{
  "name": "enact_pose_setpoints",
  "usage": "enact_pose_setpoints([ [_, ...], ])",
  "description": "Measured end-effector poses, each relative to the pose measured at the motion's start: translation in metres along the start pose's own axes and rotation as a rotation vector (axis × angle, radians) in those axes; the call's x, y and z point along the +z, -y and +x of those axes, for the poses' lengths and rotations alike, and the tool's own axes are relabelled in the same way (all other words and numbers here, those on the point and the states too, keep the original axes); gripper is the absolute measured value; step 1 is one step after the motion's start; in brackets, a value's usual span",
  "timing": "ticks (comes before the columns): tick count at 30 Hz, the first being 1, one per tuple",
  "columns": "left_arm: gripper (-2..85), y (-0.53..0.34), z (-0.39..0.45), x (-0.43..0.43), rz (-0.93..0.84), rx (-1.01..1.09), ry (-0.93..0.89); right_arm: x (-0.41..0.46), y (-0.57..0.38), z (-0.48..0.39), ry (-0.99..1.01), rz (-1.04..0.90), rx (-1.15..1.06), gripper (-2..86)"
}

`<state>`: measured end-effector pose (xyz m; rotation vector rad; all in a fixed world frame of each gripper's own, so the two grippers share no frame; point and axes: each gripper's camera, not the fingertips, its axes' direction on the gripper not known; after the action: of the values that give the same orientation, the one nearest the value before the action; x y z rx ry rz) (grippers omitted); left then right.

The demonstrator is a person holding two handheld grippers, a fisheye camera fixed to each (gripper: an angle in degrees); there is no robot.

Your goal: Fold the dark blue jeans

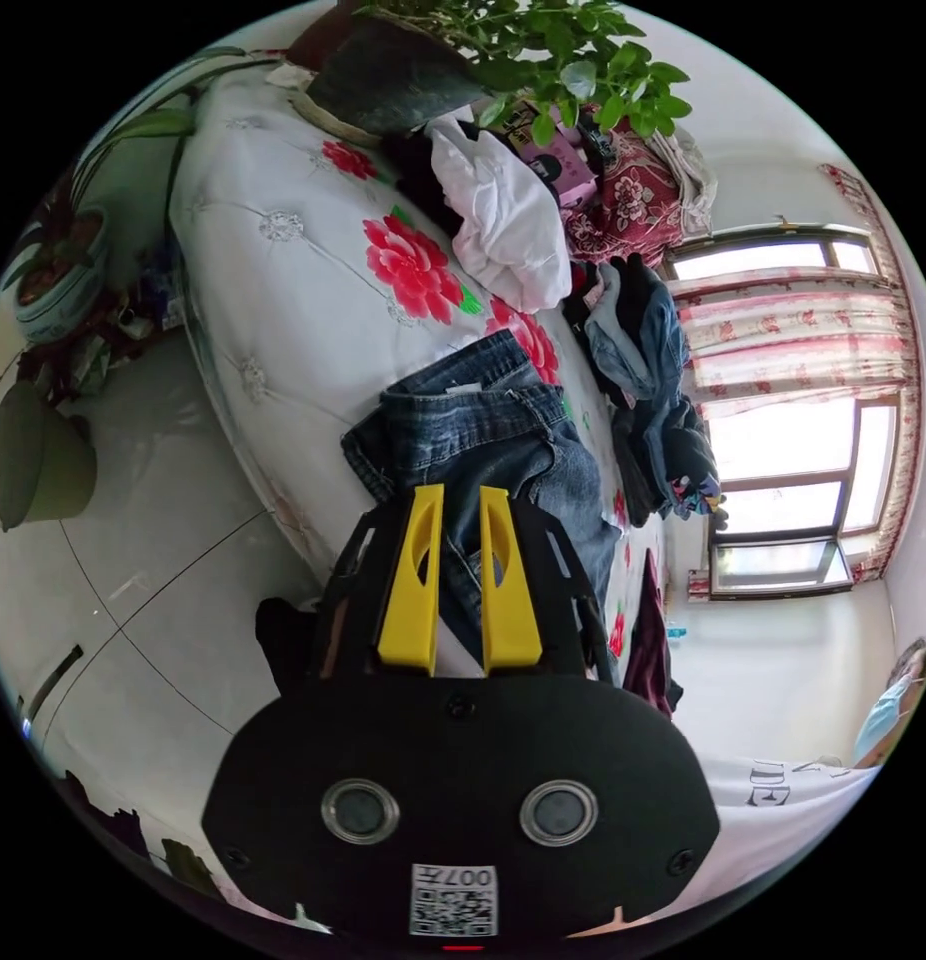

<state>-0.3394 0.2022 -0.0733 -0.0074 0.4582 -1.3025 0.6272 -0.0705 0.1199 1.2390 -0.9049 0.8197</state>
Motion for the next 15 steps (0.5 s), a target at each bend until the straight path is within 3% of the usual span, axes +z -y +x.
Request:
enact_pose_setpoints([
  [3, 6.8, -0.004, -0.006, -0.009, 0.009, -0.004, -0.02, -0.009, 0.002, -0.012, 0.142, -0.046, 0.056, 1.2],
  [6, 8.2, -0.006, -0.012, -0.011, 0.024, -0.013, -0.062, -0.036, -0.009, -0.088, 0.248, -0.042, -0.168, 0.3],
  [10, 10.6, -0.003, -0.016, -0.006, 0.02, -0.017, -0.086, -0.087, -0.086, -0.245, 0.459, -0.107, -0.75, -0.1],
  [15, 11.5, 0.001, -0.021, 0.002, 0.046, -0.027, -0.12, -0.078, -0.27, -0.364, 0.496, -0.465, -1.355, -0.1],
])
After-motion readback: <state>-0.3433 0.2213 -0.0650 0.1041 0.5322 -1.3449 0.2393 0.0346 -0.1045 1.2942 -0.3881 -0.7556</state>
